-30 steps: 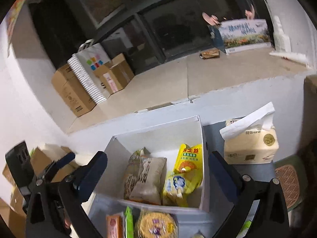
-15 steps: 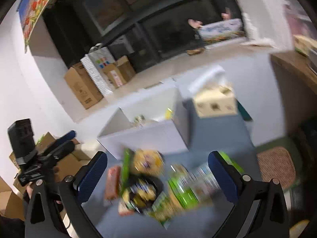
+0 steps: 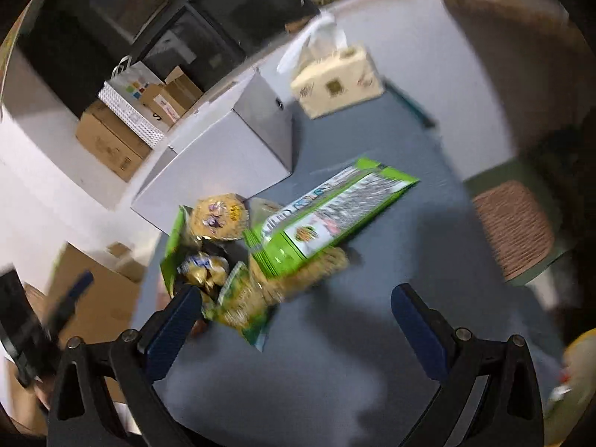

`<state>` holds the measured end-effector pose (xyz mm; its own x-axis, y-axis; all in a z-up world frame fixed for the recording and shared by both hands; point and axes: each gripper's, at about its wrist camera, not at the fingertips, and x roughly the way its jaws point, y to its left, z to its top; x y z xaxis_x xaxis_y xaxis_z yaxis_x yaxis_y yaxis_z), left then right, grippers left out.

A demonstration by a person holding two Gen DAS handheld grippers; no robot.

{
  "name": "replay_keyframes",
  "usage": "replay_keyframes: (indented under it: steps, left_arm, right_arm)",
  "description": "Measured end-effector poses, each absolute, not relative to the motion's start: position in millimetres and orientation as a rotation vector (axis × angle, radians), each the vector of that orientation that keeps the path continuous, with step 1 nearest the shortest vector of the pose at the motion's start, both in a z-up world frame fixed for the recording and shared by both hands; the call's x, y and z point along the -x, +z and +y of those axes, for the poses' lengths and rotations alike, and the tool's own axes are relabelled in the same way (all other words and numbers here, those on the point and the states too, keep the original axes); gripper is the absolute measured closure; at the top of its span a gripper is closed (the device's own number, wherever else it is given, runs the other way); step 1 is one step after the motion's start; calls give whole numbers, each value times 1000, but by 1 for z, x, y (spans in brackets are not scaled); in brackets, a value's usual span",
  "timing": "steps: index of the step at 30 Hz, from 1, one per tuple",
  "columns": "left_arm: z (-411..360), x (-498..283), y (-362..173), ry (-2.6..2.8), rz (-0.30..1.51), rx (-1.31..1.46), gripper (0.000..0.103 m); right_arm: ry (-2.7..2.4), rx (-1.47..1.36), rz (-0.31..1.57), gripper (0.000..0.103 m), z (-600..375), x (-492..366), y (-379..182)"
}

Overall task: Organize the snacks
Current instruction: 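Grasp a green wafer pack with the right gripper, then drop a green pea snack into the box with left gripper while right drops wafer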

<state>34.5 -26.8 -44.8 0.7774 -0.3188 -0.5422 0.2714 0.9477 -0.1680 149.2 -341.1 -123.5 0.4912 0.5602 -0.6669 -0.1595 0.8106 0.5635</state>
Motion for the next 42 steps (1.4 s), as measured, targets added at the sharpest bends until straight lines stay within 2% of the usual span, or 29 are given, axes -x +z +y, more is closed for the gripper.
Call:
replay_keyframes:
  steps: [6, 9, 11, 12, 14, 18, 27, 35, 40, 42]
  left_arm:
    - [-14, -37, -50, -299, 616, 114, 0]
    - [-10, -39, -55, -290, 629, 132, 0]
    - [-8, -41, -59, -283, 638, 137, 0]
    - [-7, -42, -61, -277, 644, 140, 0]
    - [-4, -41, -62, -281, 643, 152, 0]
    - [2, -41, -62, -268, 639, 160, 0]
    - [-21, -52, -60, -322, 661, 110, 0]
    - [-131, -78, -72, -553, 709, -299, 0]
    - [-175, -122, -111, -628, 882, -408, 0]
    - [-178, -134, -121, -640, 921, -423, 4]
  right_arm:
    - [421, -617, 1045, 0, -338, -208, -151]
    - [431, -618, 1021, 2, -331, -219, -146]
    - [447, -578, 1023, 29, -318, -227, -145]
    - [438, -545, 1047, 80, -311, -233, -148]
    - [455, -540, 1041, 79, -304, -233, -148]
    - [532, -475, 958, 88, -291, -222, -124]
    - [521, -62, 779, 89, -265, -179, -34]
    - [488, -39, 674, 89, -315, -120, 3]
    - [450, -76, 663, 89, -343, -90, 3]
    - [435, -77, 668, 89, -350, -82, 0]
